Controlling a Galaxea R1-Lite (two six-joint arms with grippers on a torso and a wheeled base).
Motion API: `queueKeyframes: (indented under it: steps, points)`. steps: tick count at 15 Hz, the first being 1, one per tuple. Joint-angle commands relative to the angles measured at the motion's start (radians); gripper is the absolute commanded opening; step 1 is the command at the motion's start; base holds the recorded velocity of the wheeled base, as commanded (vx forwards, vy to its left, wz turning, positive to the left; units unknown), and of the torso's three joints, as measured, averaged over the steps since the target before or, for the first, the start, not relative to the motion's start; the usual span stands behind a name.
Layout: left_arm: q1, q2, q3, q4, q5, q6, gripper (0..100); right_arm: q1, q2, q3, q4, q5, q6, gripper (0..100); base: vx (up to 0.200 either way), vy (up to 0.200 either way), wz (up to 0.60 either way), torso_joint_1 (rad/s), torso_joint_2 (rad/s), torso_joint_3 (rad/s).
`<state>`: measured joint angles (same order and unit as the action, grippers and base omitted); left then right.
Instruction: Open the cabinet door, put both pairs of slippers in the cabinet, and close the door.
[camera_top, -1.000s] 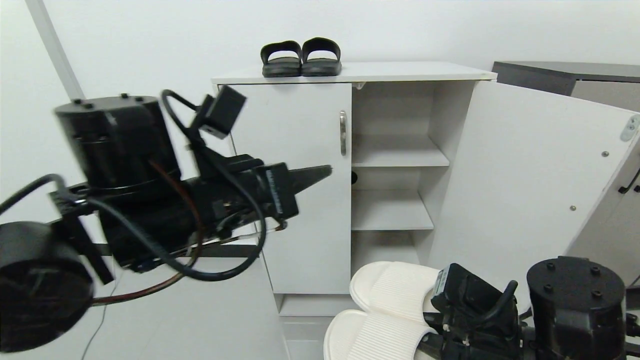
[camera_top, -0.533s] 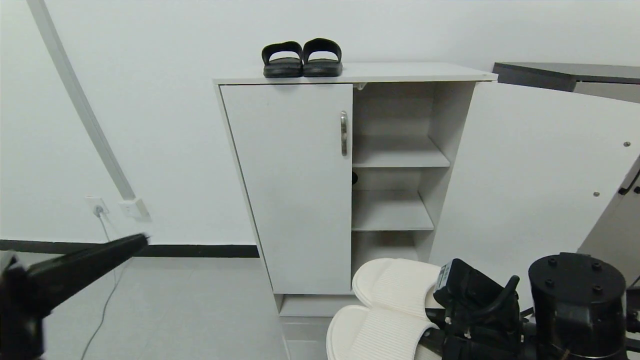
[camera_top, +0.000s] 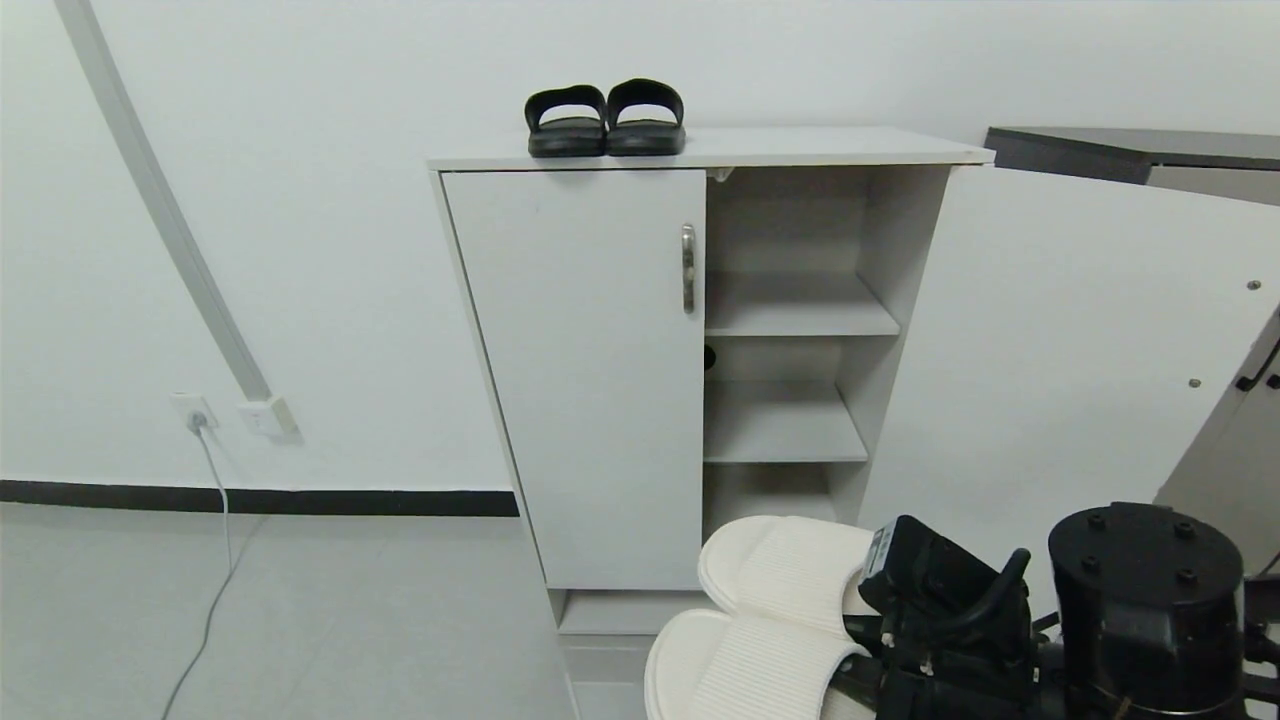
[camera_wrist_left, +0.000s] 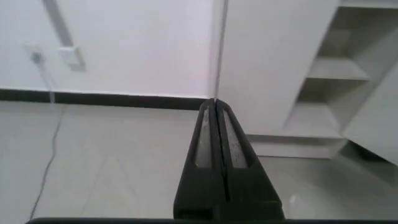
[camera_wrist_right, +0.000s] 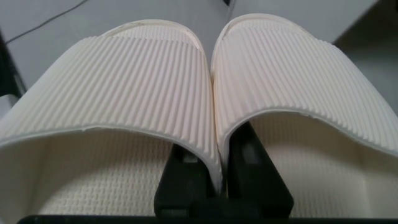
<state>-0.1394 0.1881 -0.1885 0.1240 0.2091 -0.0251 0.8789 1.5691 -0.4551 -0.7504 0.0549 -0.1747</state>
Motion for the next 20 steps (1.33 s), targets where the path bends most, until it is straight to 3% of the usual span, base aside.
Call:
queueKeyframes:
  steps: [1, 3, 5, 6, 7, 8, 9, 10, 11, 12, 14, 15, 17, 20]
  points:
    - [0.026, -0.098, 0.115, -0.089, 0.061, -0.030, 0, -0.001, 0.003, 0.004, -0.001, -0.001, -0.002, 0, 0.000, 0.000, 0.00, 0.000, 0.00, 0.000]
    - [0.029, -0.099, 0.189, -0.169, 0.082, -0.027, 0, -0.001, 0.005, 0.001, -0.001, -0.001, 0.000, 0, 0.000, 0.000, 0.00, 0.000, 0.00, 0.000]
    - [0.029, -0.099, 0.189, -0.167, 0.082, -0.026, 0, -0.003, 0.006, 0.000, -0.001, -0.001, 0.000, 0, 0.000, 0.000, 0.00, 0.000, 0.00, 0.000]
    - [0.060, -0.102, 0.187, -0.167, 0.084, -0.024, 0, -0.003, 0.009, 0.000, -0.003, -0.003, 0.000, 0, 0.000, 0.000, 0.00, 0.000, 0.00, 0.000]
    - [0.145, -0.124, 0.187, -0.165, 0.079, -0.010, 0, -0.006, 0.009, 0.000, -0.003, -0.003, 0.000, 0, 0.000, 0.000, 0.00, 0.000, 0.00, 0.000]
    - [0.169, -0.131, 0.187, -0.165, 0.075, 0.017, 0, -0.009, 0.014, -0.008, -0.001, -0.003, -0.002, 0, 0.000, 0.000, 0.00, 0.000, 0.00, 0.000]
    - [0.162, -0.139, 0.187, -0.165, 0.069, 0.019, 0, -0.009, 0.017, -0.008, -0.001, -0.003, -0.002, 0, 0.000, 0.000, 0.00, 0.000, 0.00, 0.000]
    - [0.136, -0.188, 0.189, -0.164, -0.036, 0.053, 0, -0.009, 0.022, -0.010, -0.001, -0.001, -0.002, 0, 0.000, 0.000, 0.00, 0.000, 0.00, 0.000]
    - [0.136, -0.188, 0.189, -0.167, -0.096, 0.071, 0, -0.009, 0.031, -0.008, -0.003, -0.001, -0.003, 0, 0.000, 0.000, 0.00, 0.000, 0.00, 0.000]
    - [0.136, -0.188, 0.189, -0.167, -0.105, 0.067, 0, -0.009, 0.035, -0.007, -0.003, -0.003, -0.002, 0, 0.000, 0.000, 0.00, 0.000, 0.00, 0.000]
    - [0.136, -0.187, 0.187, -0.115, -0.194, 0.045, 0, -0.009, 0.037, -0.010, -0.003, -0.003, -0.003, 0, 0.000, 0.000, 0.00, 0.000, 0.00, 0.000]
    - [0.136, -0.187, 0.187, -0.118, -0.211, 0.062, 0, -0.009, 0.038, -0.011, -0.003, -0.003, 0.000, 0, 0.000, 0.000, 0.00, 0.000, 0.00, 0.000]
    - [0.136, -0.187, 0.187, -0.119, -0.212, 0.065, 0, -0.009, 0.040, -0.020, -0.003, -0.026, 0.003, 0, 0.000, 0.000, 0.00, 0.000, 0.00, 0.000]
    - [0.136, -0.187, 0.189, -0.121, -0.215, 0.050, 0, 0.011, 0.126, -0.074, -0.029, -0.230, 0.123, 0, 0.000, 0.000, 0.00, 0.000, 0.00, 0.000]
